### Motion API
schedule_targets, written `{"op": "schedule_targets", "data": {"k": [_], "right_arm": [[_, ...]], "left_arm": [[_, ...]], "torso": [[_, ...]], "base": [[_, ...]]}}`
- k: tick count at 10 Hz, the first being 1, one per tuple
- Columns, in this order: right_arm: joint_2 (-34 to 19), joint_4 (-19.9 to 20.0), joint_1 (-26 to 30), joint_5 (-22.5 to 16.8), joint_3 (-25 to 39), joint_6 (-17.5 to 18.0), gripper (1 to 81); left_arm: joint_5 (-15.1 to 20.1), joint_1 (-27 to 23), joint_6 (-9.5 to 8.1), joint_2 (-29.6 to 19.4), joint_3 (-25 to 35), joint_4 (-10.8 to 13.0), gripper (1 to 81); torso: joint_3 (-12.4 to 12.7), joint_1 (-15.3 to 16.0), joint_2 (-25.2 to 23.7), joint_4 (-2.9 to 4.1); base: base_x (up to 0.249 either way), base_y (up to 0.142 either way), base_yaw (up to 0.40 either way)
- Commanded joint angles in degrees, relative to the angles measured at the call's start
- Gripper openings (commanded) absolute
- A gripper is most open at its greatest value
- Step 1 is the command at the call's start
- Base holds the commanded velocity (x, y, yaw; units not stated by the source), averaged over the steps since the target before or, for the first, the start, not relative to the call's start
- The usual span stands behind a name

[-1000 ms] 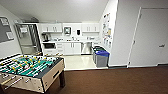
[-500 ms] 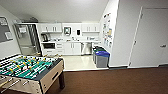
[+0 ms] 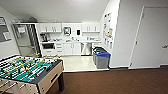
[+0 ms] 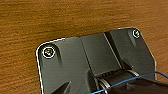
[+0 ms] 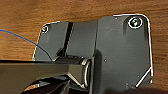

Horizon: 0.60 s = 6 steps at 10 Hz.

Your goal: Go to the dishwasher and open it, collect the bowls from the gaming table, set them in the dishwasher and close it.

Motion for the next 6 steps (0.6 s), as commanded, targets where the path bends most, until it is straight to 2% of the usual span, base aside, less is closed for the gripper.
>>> {"op": "schedule_targets", "data": {"k": [1, 6], "right_arm": [[-0.1, 0.5, 3.0, -2.7, -0.2, -0.2, 81.1], [0.0, 0.4, 3.1, -2.7, -0.7, -0.2, 81.1]], "left_arm": [[2.7, -3.5, 0.16, -0.3, 0.1, 0.5, 81.1], [2.6, -3.5, 0.17, -0.2, 0.1, 0.1, 81.1]], "torso": [[0.0, 0.0, 0.0, 0.00], [0.0, 0.0, 0.0, 0.00]], "base": [[0.138, 0.000, 0.000], [0.173, 0.000, 0.000]]}}
